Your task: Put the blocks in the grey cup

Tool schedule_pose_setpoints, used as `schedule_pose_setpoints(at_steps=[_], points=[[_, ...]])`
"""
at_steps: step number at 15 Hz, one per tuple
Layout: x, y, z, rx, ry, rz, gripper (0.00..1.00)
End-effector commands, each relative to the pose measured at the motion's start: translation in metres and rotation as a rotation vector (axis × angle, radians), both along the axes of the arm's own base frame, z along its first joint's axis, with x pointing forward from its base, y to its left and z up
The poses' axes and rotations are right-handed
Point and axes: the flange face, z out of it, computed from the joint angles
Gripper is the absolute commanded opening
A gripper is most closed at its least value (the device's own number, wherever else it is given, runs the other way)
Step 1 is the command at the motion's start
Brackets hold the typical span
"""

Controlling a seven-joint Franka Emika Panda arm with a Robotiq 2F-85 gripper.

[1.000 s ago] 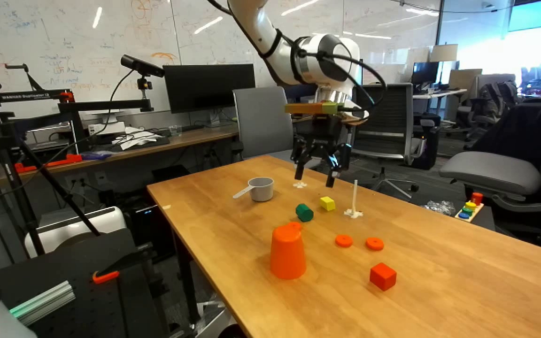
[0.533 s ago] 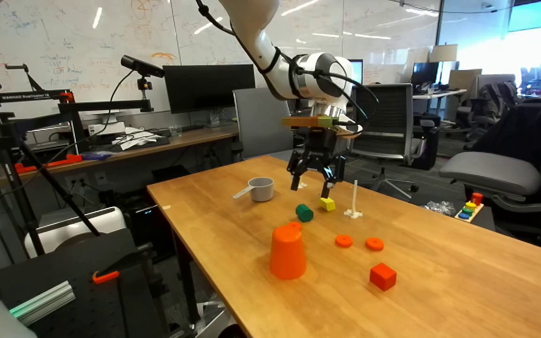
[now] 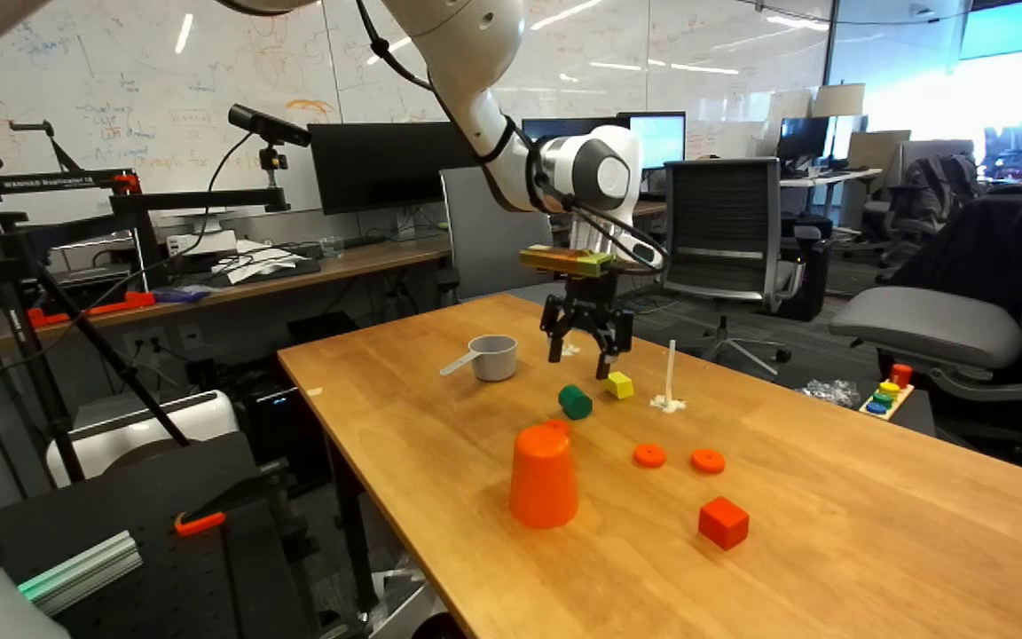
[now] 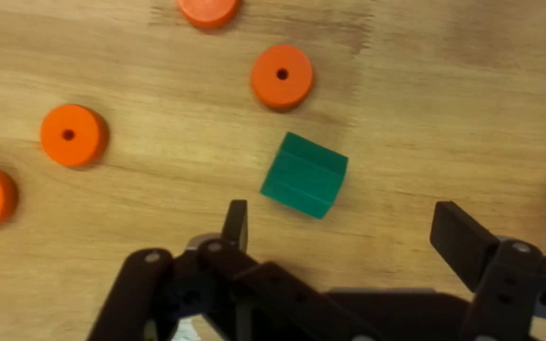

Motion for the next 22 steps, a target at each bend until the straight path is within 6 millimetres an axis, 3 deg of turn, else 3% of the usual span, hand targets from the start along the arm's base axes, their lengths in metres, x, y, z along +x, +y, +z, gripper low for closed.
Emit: schedule_pose_setpoints(at_steps=[1, 4, 11, 19, 22], points=[[-0.003, 0.024, -0.015, 0.081, -0.005, -0.034, 1.00], [-0.009, 0.020, -0.018, 0.110, 0.008, -0.073, 1.00], [-0.014, 0.008, 0.010, 0.102, 0.001, -0.132, 1.00], [-0.045, -0.034, -0.011, 0.060, 0.074, -0.252, 1.00], [-0.046, -0.049, -0.012, 0.045, 0.074, -0.264, 1.00]])
